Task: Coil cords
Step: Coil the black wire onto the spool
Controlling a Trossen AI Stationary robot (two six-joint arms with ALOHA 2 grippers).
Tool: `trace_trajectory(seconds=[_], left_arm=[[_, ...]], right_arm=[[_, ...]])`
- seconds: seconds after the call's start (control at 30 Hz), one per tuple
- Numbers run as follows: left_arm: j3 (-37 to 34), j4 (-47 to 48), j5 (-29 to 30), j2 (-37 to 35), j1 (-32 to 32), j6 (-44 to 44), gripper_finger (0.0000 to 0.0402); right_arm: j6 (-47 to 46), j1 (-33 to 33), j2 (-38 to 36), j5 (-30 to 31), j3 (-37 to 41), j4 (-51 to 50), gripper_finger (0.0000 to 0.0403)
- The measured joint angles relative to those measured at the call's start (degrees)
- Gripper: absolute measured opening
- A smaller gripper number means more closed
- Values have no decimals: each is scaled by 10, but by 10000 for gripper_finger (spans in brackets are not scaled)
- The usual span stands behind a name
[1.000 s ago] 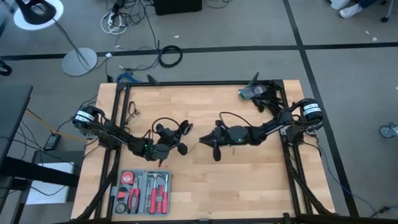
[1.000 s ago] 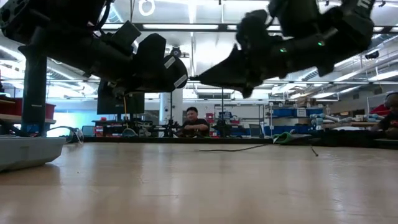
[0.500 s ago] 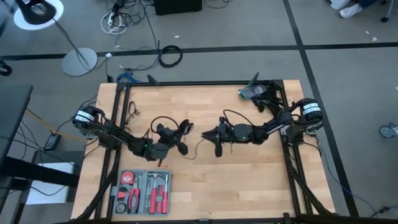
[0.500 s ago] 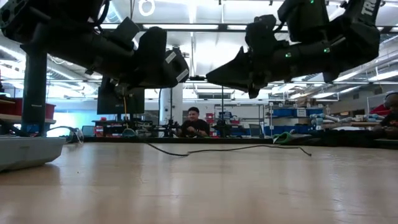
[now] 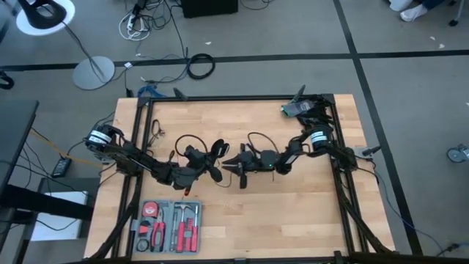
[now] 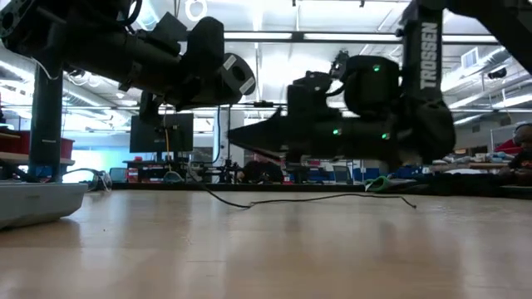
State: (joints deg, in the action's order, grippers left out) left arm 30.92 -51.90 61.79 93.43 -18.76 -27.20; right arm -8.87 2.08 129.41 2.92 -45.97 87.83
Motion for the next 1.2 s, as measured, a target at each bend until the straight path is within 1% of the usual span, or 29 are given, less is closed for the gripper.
trace_trajectory(seconds=[0.1,0.2,0.4,0.57,0.7,0.83,0.87,0.93,1.03,1.2], left_arm=[[0,-7,-7,0,0,0,0],[0,-11,-10,0,0,0,0],[0,-10,-12,0,0,0,0],[0,-10,-19,0,0,0,0],[0,-10,-23,0,0,0,0],[0,-10,-23,0,0,0,0],[0,-10,-23,0,0,1,0],[0,-10,-23,0,0,6,0],[0,-9,-23,0,0,14,0],[0,9,-24,0,0,14,0]], right_arm=[[1,-3,18,-2,-26,-5,92],[-1,-7,26,-1,-42,-33,100],[0,-9,26,3,-46,-47,109],[-9,-10,26,40,-46,-52,104],[-14,-12,26,43,-46,-53,79],[-22,-18,26,13,-45,-56,15],[-28,-20,26,12,-43,-56,10],[-52,-28,23,10,-31,-56,7],[-90,-44,-1,12,10,-56,3],[-106,-61,-93,35,104,-65,1]])
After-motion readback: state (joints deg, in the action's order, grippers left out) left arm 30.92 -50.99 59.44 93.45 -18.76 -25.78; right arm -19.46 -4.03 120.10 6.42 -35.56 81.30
